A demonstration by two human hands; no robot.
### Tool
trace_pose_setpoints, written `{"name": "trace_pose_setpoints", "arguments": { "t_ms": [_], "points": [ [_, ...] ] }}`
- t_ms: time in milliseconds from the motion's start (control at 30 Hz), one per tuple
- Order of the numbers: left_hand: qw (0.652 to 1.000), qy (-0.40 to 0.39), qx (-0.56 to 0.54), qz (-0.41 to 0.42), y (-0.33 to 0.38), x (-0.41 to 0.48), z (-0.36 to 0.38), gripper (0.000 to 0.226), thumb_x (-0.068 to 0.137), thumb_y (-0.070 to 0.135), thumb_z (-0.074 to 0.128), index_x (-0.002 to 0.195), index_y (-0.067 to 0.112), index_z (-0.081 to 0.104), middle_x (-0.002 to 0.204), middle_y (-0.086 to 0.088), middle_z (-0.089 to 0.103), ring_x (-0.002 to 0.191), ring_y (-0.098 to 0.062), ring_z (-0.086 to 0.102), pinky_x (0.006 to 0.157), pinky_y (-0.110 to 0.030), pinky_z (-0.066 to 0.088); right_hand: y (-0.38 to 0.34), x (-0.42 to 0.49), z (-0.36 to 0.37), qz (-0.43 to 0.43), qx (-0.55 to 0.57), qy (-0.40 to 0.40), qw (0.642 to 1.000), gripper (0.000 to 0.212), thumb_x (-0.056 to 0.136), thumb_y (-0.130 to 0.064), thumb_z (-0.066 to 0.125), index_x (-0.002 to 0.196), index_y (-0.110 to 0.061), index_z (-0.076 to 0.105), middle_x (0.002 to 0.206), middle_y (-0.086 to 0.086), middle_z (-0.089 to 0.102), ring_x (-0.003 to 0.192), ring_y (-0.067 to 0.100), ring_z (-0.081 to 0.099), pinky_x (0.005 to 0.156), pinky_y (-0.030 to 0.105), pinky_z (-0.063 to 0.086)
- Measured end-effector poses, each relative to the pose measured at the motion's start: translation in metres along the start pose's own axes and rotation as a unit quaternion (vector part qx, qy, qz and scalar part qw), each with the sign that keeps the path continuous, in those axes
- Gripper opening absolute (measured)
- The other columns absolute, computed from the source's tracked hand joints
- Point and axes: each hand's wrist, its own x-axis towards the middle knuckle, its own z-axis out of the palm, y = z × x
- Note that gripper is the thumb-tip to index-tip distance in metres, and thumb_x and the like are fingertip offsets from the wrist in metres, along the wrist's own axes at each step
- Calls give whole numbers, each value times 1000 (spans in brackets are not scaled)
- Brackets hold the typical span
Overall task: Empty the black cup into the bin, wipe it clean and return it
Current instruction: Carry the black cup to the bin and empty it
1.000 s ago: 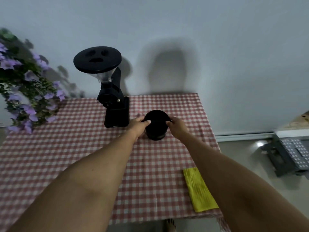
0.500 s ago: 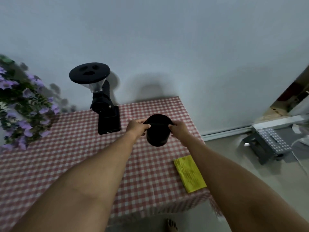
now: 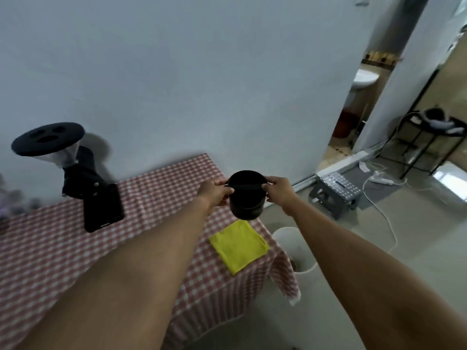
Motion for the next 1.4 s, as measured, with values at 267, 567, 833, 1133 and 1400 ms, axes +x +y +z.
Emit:
{"name": "trace_pose_setpoints", "arguments": {
  "t_ms": [267,567,833,1133,1400],
  "points": [
    [998,-45,33,-12,25,33,139,47,86,-4,71,131,8,66,72,-2,63,61,-14,55,63,-28,52,54,40,-126,11,-31,38,999,43,88,5,47,122,-11,68,66,-11,56,61,3,49,62,20,43],
    [996,-70,19,-58,28,87,303,47,89,-1,69,134,12,64,98,-10,66,67,-14,57,69,-29,49,123,110,-262,59,-28,11,998,39,92,9,43,121,-4,66,69,-10,57,47,-6,54,46,4,39],
    [989,-95,17,-114,13,127,355,39,92,48,65,129,34,64,131,-1,63,122,-28,55,96,-41,49,169,168,-312,102,-32,-36,994,33,94,6,48,121,-2,65,64,5,51,47,9,45,44,16,46],
    [955,-193,-46,-220,-9,177,358,48,86,49,71,128,27,61,125,-13,63,113,-29,63,101,-56,53,193,210,-319,61,-36,-90,993,39,95,8,49,127,-11,60,69,-1,58,44,-3,50,52,13,50],
    [965,-184,-36,-184,-57,204,368,67,77,38,77,140,41,55,136,-3,61,120,-25,60,88,-40,57,236,234,-287,86,11,-86,993,36,92,0,57,120,-21,67,96,-7,69,84,11,62,71,31,53]
  ]
}}
